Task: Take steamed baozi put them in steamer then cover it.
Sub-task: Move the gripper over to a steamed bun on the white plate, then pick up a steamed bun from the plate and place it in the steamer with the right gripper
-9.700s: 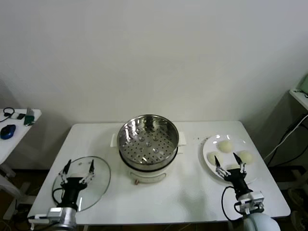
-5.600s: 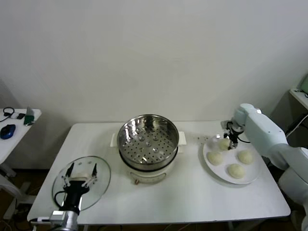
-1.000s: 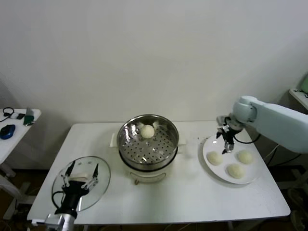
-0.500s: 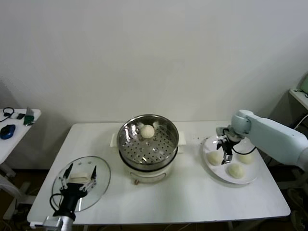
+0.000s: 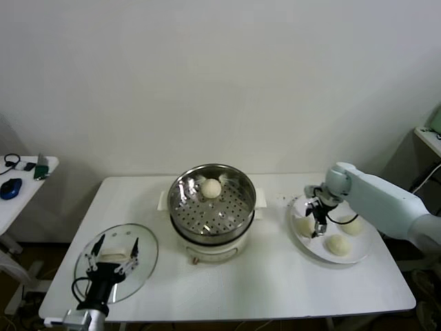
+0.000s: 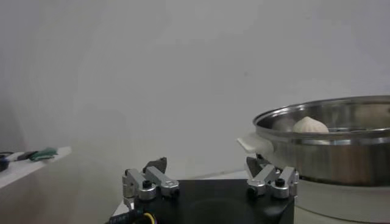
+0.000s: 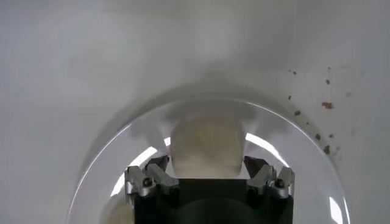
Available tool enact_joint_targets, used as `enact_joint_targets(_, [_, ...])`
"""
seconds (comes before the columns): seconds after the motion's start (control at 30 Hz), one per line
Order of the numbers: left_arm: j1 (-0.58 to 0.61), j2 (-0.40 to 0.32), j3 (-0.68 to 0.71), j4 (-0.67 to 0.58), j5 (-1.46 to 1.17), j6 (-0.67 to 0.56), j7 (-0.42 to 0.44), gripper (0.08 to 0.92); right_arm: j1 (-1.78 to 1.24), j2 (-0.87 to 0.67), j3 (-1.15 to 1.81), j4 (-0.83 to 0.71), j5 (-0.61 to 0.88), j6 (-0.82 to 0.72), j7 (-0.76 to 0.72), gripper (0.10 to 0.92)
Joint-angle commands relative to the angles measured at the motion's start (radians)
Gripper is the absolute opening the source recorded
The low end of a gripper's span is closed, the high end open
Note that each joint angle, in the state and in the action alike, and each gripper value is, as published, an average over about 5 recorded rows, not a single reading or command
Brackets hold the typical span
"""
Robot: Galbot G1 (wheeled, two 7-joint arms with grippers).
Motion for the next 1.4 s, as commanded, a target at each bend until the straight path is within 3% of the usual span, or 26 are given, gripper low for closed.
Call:
enact_joint_targets(0.03, [0.0, 0.002, 0.0, 0.0, 0.001, 0.001, 0.0, 0.823, -0.018, 0.02, 0.019, -0.035, -0.01, 0.012, -0.003, 0.82])
enact_joint_targets(0.23, [0.001, 0.002, 0.001, -0.002, 0.001, 0.001, 0.0, 0.823, -0.008, 0.007, 0.011, -0.024, 0.009, 0.012, -0.005, 0.739])
enact_joint_targets(0.43, [0.007, 0.001, 0.002, -0.006, 0.0, -0.001, 0.0, 0.823, 0.036, -0.02, -0.019, 0.011, 0.07, -0.007, 0.006, 0.711])
enact_joint_targets(0.77, [0.019, 0.004, 0.011, -0.026, -0.002, -0.002, 0.0, 0.823, 0.42, -0.043, -0.298, 0.098, 0.382, -0.064, 0.023, 0.704])
enact_joint_targets(1.13, [0.037, 0.013, 0.031, -0.055, 0.001, -0.006, 0.002, 0.823, 0.768, 0.164, -0.536, 0.16, 0.752, -0.129, 0.047, 0.704])
enact_joint_targets(1.4, [0.057, 0.029, 0.036, -0.071, 0.003, -0.017, 0.001, 0.823, 0.759, 0.395, -0.521, 0.155, 0.866, -0.178, 0.126, 0.704])
